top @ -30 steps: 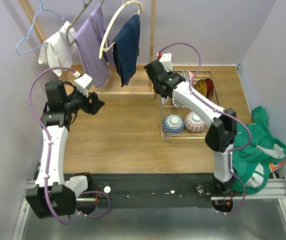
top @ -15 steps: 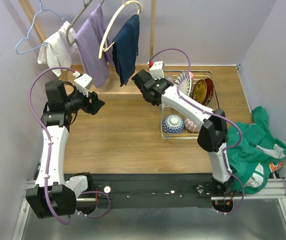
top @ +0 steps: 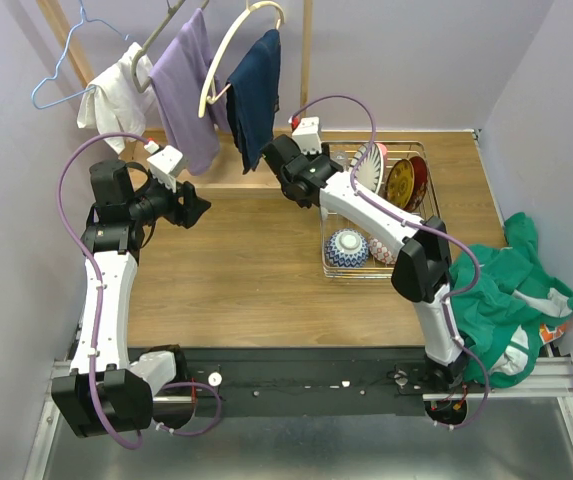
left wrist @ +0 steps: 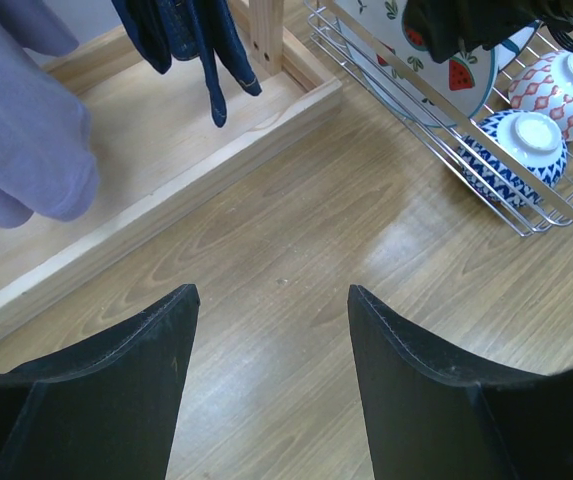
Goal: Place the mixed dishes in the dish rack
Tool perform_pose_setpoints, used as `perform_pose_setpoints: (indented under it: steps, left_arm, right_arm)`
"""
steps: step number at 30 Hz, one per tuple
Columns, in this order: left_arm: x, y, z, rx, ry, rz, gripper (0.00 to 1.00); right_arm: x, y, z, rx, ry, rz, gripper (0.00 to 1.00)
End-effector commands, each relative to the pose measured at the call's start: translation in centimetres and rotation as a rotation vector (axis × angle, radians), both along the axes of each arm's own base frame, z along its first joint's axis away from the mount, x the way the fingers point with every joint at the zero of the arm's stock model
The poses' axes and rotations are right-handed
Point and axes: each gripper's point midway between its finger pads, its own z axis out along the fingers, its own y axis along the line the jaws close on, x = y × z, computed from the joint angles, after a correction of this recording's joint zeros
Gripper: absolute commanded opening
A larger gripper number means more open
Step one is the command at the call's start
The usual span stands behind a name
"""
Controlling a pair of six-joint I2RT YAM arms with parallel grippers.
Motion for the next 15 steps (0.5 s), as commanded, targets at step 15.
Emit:
perform_pose_setpoints:
  steps: [15]
  left_arm:
    - [-0.3,-0.9,1.7,-0.04,-0.035,-0.033,0.7]
  right_arm:
    - [-0.8,4.4,5.1,0.217,-0.048,0.185,0.83]
